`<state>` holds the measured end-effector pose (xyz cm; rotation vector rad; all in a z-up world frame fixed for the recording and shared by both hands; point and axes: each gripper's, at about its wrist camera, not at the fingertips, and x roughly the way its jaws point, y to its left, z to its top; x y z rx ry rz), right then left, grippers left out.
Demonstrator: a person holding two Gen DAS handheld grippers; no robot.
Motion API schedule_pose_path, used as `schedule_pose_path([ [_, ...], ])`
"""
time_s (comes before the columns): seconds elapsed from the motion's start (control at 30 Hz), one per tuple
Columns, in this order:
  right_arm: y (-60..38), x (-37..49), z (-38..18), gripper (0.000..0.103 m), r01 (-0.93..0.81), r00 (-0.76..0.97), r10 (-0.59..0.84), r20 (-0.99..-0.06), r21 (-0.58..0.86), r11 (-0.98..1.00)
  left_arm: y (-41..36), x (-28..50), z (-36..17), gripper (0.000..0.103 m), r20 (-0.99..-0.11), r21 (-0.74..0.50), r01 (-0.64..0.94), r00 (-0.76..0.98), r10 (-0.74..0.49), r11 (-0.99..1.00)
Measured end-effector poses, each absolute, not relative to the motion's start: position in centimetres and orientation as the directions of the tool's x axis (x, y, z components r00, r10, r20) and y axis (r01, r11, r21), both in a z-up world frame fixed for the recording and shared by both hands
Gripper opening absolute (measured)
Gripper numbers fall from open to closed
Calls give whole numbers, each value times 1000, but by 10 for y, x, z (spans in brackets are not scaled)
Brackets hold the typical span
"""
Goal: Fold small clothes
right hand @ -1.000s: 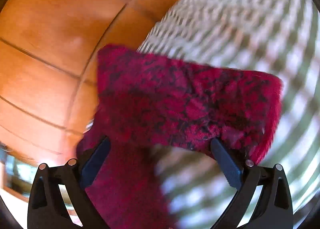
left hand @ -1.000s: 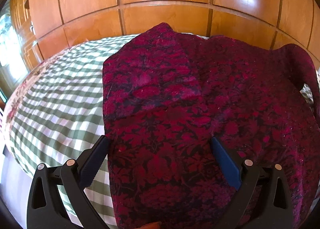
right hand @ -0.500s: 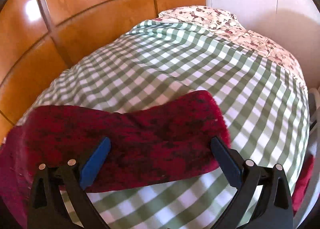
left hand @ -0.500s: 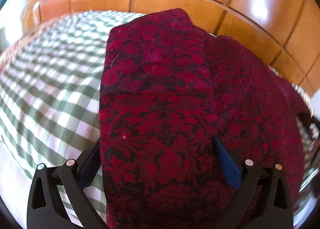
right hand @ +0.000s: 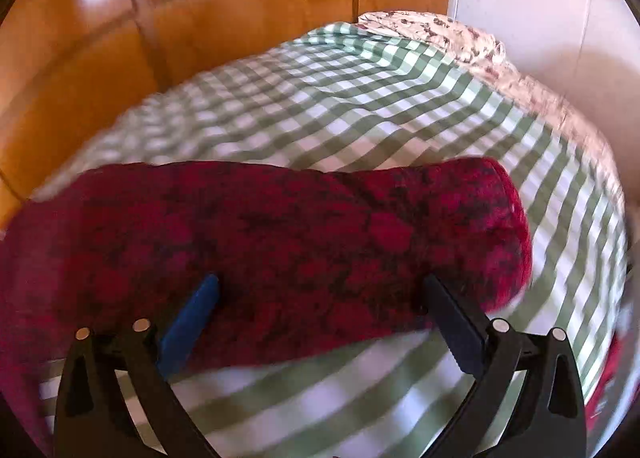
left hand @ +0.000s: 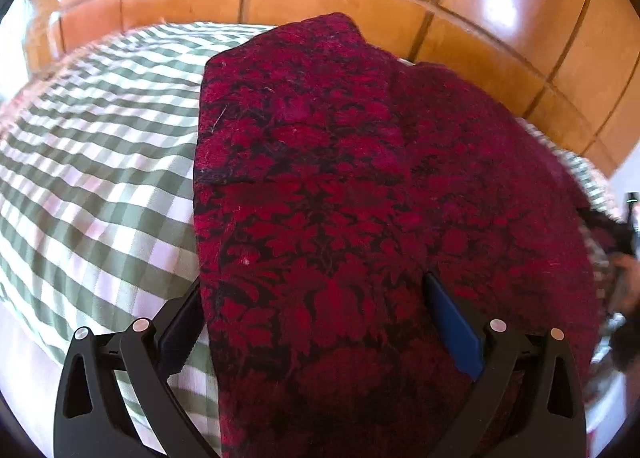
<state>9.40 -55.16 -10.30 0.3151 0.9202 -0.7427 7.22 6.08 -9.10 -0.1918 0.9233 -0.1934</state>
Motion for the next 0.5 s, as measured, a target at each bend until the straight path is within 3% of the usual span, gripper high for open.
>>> schedule_pose_path([
  [0.13, -575, 99, -107, 101, 732, 342, -469, -814, -82, 676, 78, 53, -73, 100, -651, -348, 108, 687, -323, 931],
  [0.23, -570, 90, -100, 101, 756, 350, -477, -806, -57, 652, 74, 53, -70, 100, -661, -292, 145, 683, -309, 945],
  [0.33, -531, 75, -72, 101, 737, 463, -496, -735, 9, 675, 70, 53, -68, 100, -660, -274, 172, 682, -315, 946],
  [0.5, -426, 72, -38, 101, 480, 700, -240, -673, 194, 856, 63, 53, -66, 100, -647, -272, 196, 687, -330, 942],
])
